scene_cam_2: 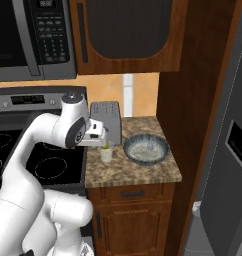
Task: Grab a lemon wedge from the fridge and one ice cube from the ice bowl, and put them in the glass of lemonade.
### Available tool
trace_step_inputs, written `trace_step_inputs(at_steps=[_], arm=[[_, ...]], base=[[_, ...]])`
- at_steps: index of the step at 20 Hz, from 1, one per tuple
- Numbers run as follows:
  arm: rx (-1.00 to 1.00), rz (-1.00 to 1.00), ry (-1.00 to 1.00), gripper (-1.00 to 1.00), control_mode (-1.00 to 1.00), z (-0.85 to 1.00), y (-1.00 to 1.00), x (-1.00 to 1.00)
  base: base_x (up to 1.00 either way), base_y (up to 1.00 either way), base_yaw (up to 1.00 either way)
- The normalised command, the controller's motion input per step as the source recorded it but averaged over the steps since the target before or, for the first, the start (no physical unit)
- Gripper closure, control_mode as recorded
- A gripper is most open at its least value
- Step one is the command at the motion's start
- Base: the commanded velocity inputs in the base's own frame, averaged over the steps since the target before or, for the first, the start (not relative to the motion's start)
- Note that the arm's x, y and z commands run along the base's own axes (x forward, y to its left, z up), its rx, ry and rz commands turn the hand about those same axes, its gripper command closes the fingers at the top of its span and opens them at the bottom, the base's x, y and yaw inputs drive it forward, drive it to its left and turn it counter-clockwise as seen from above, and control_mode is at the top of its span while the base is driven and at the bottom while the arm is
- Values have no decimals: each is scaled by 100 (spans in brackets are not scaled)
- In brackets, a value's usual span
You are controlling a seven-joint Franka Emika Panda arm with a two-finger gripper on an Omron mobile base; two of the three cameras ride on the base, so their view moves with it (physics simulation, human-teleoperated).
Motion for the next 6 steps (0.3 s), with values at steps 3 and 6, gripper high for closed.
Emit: trace_step_inputs(at_steps=[3, 6], arm=[[-14, 7, 14, -100, -100, 100, 31, -57], [-1, 0, -6, -100, -100, 78, 13, -64]], base=[[0, 0, 0], [0, 0, 0]])
